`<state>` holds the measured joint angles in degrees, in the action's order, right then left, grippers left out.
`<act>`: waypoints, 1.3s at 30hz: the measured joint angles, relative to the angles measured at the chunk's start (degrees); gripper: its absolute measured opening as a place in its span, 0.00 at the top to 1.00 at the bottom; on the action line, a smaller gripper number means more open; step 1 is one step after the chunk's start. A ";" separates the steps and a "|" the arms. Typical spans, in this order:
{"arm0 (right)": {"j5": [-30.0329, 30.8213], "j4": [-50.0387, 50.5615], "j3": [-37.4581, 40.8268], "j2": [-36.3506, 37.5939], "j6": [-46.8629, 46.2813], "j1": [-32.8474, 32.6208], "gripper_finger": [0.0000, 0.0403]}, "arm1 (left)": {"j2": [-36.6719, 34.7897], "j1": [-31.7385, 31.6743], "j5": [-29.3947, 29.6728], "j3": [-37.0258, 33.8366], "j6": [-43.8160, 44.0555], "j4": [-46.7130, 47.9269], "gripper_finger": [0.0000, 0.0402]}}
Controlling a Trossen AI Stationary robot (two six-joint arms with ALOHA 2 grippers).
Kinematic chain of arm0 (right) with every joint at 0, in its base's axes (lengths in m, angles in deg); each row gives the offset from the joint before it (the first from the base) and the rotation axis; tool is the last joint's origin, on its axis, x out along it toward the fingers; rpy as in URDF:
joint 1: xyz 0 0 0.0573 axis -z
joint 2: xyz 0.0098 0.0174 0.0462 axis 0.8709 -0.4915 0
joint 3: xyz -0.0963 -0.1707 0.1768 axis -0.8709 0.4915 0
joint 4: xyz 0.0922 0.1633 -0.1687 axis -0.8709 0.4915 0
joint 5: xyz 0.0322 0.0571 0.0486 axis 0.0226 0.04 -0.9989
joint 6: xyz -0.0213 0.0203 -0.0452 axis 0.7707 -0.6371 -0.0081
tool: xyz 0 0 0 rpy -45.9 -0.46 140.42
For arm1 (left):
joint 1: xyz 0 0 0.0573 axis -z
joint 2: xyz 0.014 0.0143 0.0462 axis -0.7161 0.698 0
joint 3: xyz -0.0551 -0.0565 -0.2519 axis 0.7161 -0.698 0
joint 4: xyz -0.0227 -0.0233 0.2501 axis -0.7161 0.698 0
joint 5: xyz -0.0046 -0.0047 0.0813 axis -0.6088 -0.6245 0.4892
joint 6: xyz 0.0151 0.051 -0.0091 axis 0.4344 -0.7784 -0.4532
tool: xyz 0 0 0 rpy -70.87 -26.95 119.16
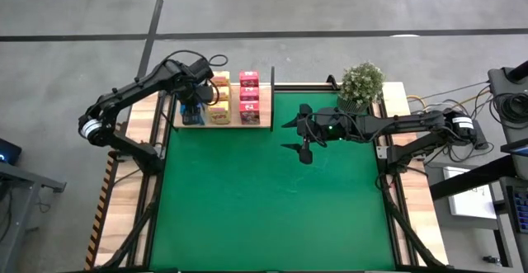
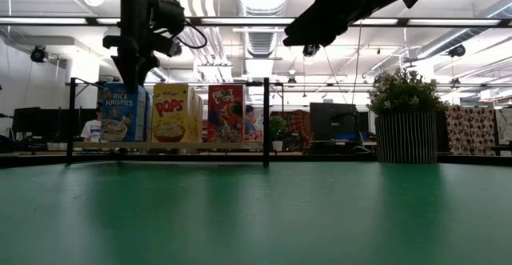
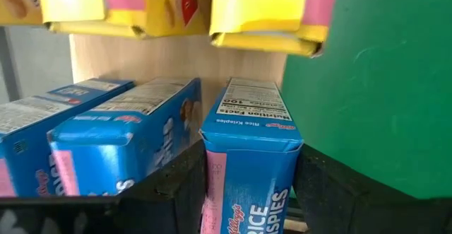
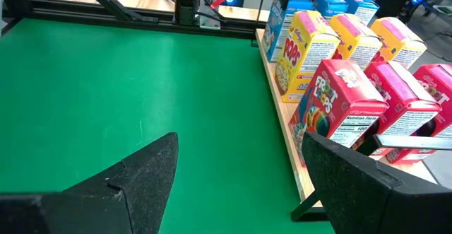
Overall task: Stack cereal on shelf
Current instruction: Put the blue cereal box aligned with the blue cereal box on the shelf
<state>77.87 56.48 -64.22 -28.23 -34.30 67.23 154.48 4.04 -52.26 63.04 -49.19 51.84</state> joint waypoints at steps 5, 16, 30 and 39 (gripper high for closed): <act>0.00 0.00 0.00 0.00 0.00 0.01 0.28 | -0.02 0.02 -0.45 -0.02 0.89 0.37 0.57; 0.00 0.02 0.00 0.00 -0.04 0.01 0.28 | -0.02 0.02 0.54 -0.02 0.99 0.99 0.57; 0.00 0.04 0.00 0.00 -0.04 0.00 0.28 | -0.04 0.00 1.68 -0.02 1.92 0.87 0.57; 0.00 0.04 0.00 0.00 -0.44 -0.01 0.28 | -0.07 0.00 1.56 -0.02 1.34 -0.01 0.57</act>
<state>77.87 56.52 -64.22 -28.23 -34.74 67.22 154.42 4.04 -50.70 63.02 -47.85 51.83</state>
